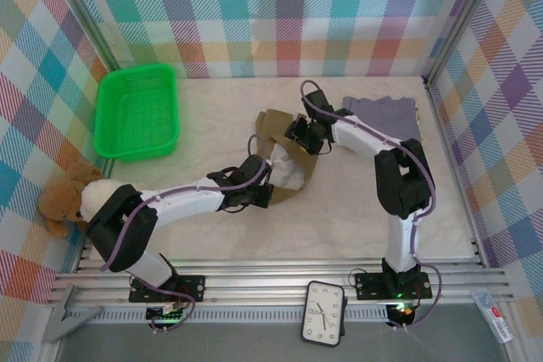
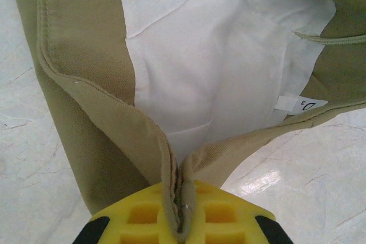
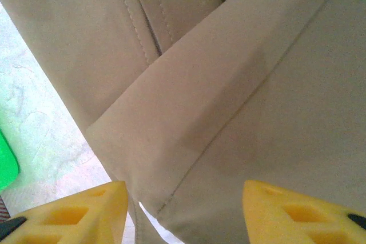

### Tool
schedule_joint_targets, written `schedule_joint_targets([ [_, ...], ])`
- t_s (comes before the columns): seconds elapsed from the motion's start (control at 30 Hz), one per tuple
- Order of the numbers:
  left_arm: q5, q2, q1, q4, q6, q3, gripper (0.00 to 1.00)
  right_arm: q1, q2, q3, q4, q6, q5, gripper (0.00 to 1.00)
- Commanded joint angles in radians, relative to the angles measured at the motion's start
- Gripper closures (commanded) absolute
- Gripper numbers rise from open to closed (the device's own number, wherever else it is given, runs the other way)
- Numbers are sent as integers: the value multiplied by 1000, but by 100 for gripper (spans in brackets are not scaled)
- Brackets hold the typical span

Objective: Fold and stack the skirts

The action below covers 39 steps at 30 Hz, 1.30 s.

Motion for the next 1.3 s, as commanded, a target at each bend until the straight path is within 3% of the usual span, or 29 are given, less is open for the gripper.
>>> schedule_joint_targets([
  [0.0,2,-26,11,34,-20,-17,100,13,33,33,-26,8,-11,47],
  [0.17,11,-24,10,37,-23,-18,100,18,68,43,-10,16,-22,50],
  [0.33,3,-20,12,36,-23,-17,100,22,110,67,2,18,-42,60],
  [0.5,5,-45,35,38,-41,-32,100,21,8,13,28,-5,17,89],
  [0.6,-6,-107,61,30,-37,-51,100,10,-118,-64,56,-13,74,100],
  [0.87,-86,-310,128,-38,18,-61,100,-60,-451,-307,182,36,180,100],
  [1.1,-73,-361,168,-23,-18,-74,100,-73,-583,-505,246,133,295,100],
  [1.27,0,-325,170,8,-35,-108,100,-103,-589,-654,248,195,237,100],
])
